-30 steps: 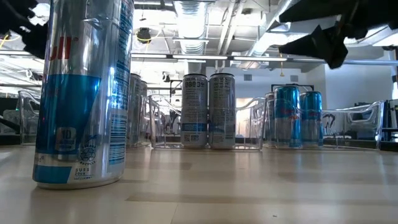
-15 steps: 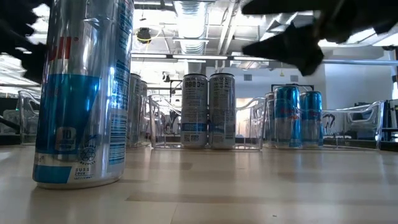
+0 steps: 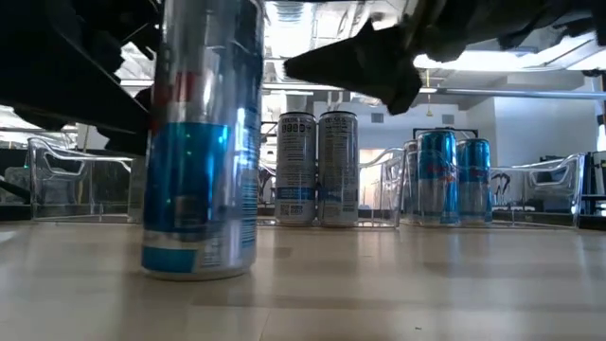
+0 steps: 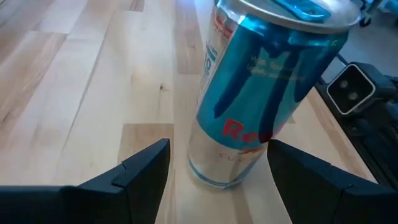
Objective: Sort soda cans
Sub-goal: Put the silver soda can into the right transparent bin
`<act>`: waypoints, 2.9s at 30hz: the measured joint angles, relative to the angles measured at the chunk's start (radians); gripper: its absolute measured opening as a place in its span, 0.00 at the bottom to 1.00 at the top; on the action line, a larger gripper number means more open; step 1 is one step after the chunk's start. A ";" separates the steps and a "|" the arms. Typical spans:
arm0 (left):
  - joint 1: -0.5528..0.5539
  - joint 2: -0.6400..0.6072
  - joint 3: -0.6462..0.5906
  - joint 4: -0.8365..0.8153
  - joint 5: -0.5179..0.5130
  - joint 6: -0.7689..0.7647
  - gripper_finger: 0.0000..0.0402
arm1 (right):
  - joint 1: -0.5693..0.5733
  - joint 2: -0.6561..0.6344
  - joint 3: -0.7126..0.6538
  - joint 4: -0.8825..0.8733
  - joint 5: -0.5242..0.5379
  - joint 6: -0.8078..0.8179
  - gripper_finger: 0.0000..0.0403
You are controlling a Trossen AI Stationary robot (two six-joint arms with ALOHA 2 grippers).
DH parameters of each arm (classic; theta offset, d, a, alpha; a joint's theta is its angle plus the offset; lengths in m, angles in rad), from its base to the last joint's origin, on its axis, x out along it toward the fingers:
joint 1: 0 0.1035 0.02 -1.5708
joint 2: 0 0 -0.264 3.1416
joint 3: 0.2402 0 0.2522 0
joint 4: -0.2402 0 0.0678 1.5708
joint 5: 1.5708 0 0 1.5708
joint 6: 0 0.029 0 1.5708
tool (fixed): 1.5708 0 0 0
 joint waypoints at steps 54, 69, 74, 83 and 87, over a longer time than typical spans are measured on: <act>0.034 -0.156 0.027 -0.275 -0.079 0.096 0.66 | 0.266 -0.473 0.123 -1.140 0.682 0.387 0.48; 0.034 -0.156 0.027 -0.285 -0.088 0.100 0.66 | 0.170 -0.639 0.110 -2.250 0.757 1.407 0.48; 0.030 -0.155 0.027 -0.290 -0.089 0.096 0.66 | 0.140 -0.664 -0.001 -2.260 0.725 1.531 0.48; 0.025 -0.155 0.027 -0.296 -0.091 0.104 0.66 | 0.114 -0.730 -0.221 -2.237 0.770 1.745 0.48; 0.037 -0.155 0.027 -0.295 -0.100 0.115 0.66 | 0.078 -0.727 -0.254 -2.169 0.799 1.709 0.48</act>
